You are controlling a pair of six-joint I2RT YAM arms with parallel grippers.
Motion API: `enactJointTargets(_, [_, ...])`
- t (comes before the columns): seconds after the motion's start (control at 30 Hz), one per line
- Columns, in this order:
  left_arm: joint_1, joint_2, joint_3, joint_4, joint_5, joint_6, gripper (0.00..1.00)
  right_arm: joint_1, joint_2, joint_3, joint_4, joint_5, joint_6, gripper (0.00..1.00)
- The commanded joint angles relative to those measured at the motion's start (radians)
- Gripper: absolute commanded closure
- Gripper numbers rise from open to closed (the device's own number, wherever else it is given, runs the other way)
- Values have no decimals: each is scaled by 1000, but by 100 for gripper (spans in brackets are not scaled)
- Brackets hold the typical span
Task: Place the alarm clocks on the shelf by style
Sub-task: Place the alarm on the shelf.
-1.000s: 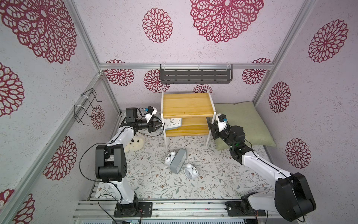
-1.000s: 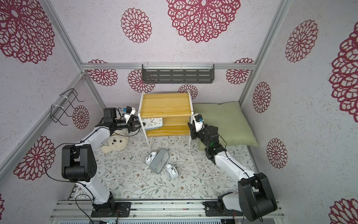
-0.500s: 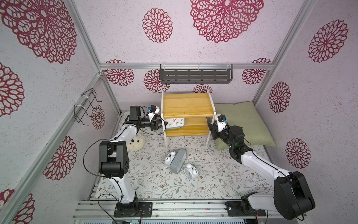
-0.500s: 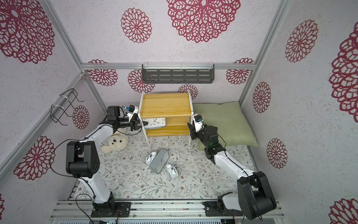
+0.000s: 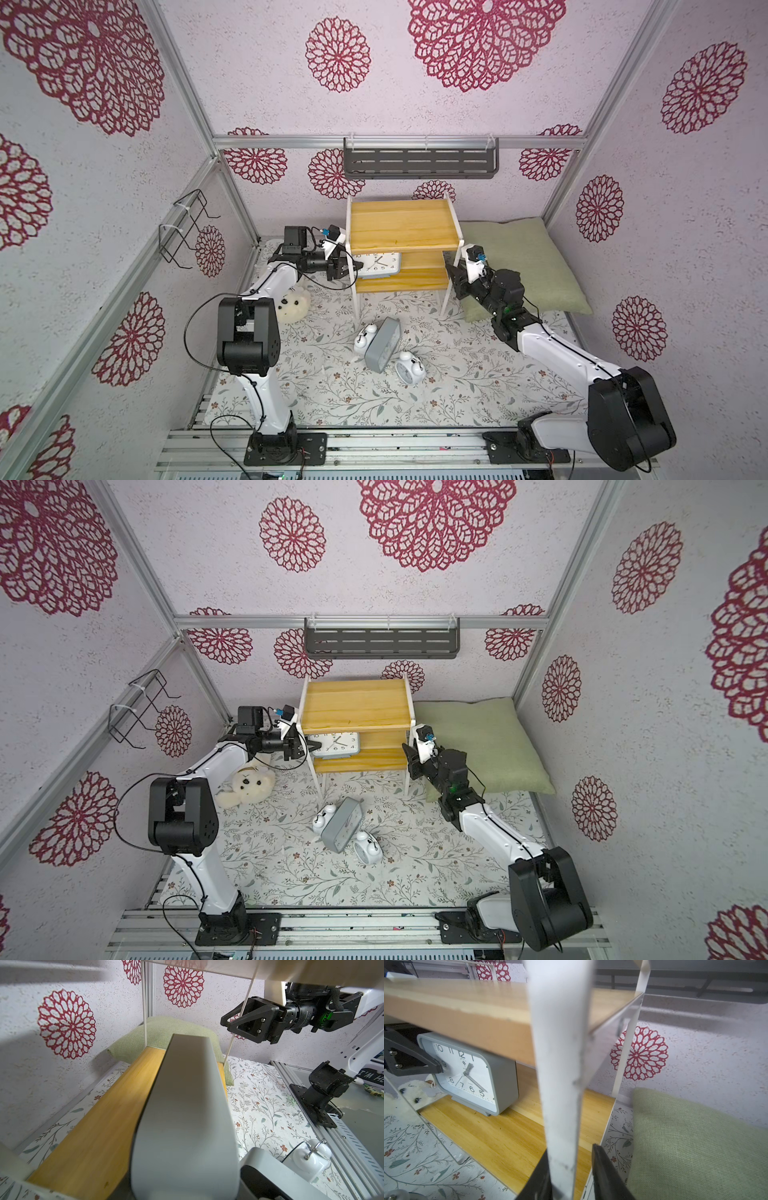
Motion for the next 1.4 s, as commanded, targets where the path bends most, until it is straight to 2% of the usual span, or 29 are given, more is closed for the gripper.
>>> enactJointTargets(0.0, [-13, 10, 31, -34, 74, 46, 68, -7, 5, 21, 16, 12, -1, 66])
enactJointTargets(0.33, [-19, 31, 46, -68, 71, 57, 53, -7, 14, 27, 14, 12, 1, 65])
enactJointTargets(0.6, [-21, 28, 42, -68, 58, 60, 28, -8, 16, 28, 14, 13, 1, 65])
enactJointTargets(0.7, [-21, 24, 41, -72, 57, 64, 23, -7, 15, 27, 11, 14, 1, 66])
enactJointTargets(0.77, [-18, 19, 43, -88, 17, 77, 19, -7, 16, 26, 12, 14, 1, 66])
enactJointTargets(1.03, [2, -17, 34, -154, -46, 130, 17, -7, 18, 24, 7, 16, -2, 66])
enactJointTargets(1.37, [39, -69, 9, -207, -73, 164, 19, -8, 20, 21, 5, 17, -3, 66])
